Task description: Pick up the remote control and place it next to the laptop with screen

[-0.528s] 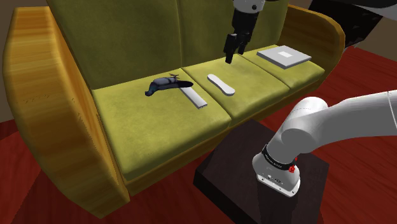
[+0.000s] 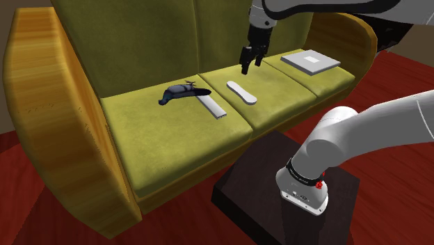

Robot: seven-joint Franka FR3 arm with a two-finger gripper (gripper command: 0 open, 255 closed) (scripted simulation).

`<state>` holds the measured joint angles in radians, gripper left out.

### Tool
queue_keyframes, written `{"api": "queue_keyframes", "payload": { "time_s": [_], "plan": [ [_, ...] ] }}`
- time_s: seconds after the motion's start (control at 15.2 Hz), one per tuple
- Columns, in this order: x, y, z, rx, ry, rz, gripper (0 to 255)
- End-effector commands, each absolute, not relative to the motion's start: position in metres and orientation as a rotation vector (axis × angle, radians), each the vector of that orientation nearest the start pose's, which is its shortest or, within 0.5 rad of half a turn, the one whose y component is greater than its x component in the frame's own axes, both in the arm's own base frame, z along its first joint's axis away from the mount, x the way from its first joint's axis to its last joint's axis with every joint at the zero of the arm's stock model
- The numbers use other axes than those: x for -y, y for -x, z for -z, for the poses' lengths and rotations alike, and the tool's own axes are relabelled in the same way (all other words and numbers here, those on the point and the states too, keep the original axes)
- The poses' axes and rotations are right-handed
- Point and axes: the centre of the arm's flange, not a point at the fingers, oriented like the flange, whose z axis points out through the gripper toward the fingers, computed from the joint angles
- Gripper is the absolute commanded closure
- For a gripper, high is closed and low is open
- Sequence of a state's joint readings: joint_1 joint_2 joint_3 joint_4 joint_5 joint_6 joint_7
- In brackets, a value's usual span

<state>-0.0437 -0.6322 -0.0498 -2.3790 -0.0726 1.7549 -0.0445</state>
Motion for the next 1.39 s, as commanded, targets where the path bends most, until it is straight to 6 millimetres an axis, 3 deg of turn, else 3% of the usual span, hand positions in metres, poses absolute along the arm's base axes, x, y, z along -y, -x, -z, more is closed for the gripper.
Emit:
{"api": "queue_keyframes", "payload": {
  "time_s": [0.0,0.99,1.32],
  "plan": [
    [0.059,-0.371,-0.522,-0.07,3.177,0.005,0],
    [0.179,-0.449,-0.378,-0.277,3.119,-0.027,0],
    [0.182,-0.45,-0.352,-0.282,3.117,-0.028,0]
  ]
}}
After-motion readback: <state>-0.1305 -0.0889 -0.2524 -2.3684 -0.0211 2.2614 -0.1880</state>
